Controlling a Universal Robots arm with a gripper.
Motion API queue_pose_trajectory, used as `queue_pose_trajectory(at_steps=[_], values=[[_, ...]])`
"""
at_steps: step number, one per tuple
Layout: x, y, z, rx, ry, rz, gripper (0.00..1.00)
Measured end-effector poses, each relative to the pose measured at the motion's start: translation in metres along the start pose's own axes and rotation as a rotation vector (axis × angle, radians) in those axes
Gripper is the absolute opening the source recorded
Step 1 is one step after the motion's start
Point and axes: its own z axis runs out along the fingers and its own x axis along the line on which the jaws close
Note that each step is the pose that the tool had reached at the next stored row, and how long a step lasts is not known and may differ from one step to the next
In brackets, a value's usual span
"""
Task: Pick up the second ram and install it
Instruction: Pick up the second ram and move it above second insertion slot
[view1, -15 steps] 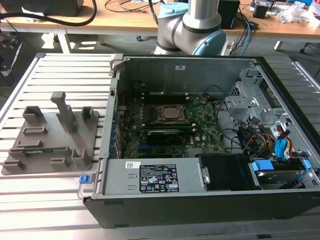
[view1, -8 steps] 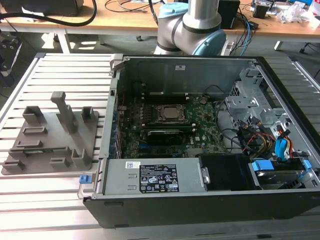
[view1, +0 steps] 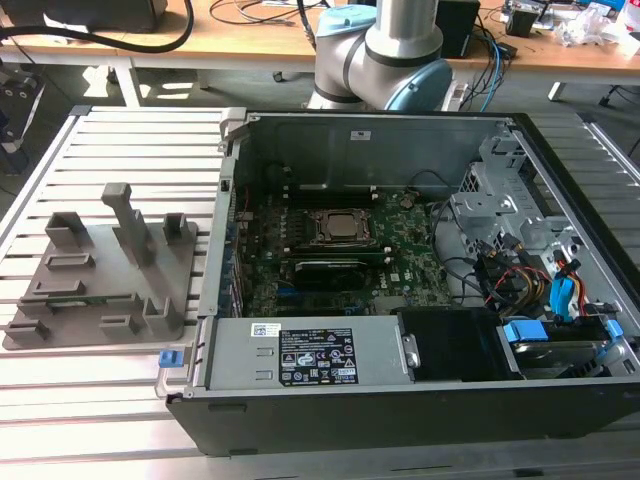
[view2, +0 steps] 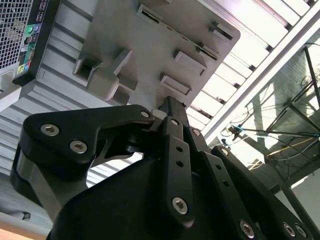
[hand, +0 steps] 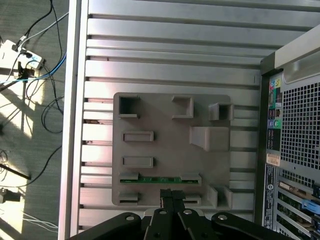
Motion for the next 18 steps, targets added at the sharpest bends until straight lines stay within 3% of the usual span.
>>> queue_pose_trajectory(at_steps=[6,11,18], values=[[0.0000,0.0000,0.0000,-0.0014,0.0009,-0.058,0.11],[0.0000,0.0000,-0.0001,-0.0047,0.0029,-0.197,0.11],[0.0000,0.0000,-0.0001,-0.0079,0.0047,-0.329,0.11]])
